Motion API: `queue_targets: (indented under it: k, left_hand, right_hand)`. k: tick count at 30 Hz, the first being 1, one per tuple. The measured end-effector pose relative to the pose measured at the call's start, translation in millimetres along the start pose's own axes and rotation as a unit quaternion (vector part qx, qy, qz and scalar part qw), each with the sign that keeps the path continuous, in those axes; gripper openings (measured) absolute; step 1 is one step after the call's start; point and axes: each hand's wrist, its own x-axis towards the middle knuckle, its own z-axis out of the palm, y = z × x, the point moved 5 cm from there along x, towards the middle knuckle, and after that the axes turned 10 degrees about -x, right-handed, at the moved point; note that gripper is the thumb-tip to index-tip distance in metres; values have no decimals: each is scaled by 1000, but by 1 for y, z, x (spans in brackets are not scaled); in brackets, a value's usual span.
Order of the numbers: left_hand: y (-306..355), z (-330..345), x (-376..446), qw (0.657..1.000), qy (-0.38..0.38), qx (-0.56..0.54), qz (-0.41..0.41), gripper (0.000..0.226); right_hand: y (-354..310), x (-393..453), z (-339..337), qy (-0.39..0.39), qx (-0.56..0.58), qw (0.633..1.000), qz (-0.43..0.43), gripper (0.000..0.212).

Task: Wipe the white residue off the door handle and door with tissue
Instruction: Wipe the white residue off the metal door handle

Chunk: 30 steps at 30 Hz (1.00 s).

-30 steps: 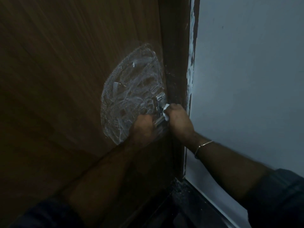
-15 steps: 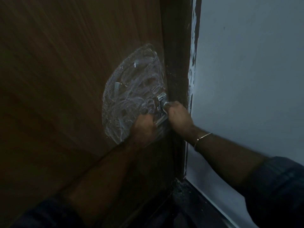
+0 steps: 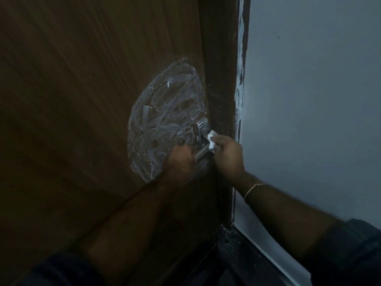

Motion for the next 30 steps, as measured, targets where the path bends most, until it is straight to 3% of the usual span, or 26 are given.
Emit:
queue_targets:
  k: [2,5,9,13,17,26,30]
  left_hand:
    - [2,0,0,1000,-3,3,-5,18]
    - [3,0,1,1000,-13,-3,-25,13]
    - [6,-1,2,1000,-9,13,-17,13]
    - [7,-1,1,1000,0,14,-7,14]
    - [6,0,2,1000,16,-8,10,13]
    - [0,-2,1,996,59,-7,63,12]
    - [-5,1,0,998,42,-15,43,9]
  right_hand:
    - [13,-3,6,36,158,973,161,30]
    - [25,-11,28,23,359,875,324,37]
    - [28,-16,48,-65,579,719,379,38]
    - [24,-20,58,-97,643,644,404,33]
    - [9,-32,64,-106,672,611,404,37]
    - [-9,-53,71,-139,655,623,404,37]
    - [-7,-41,59,-106,669,619,397,42]
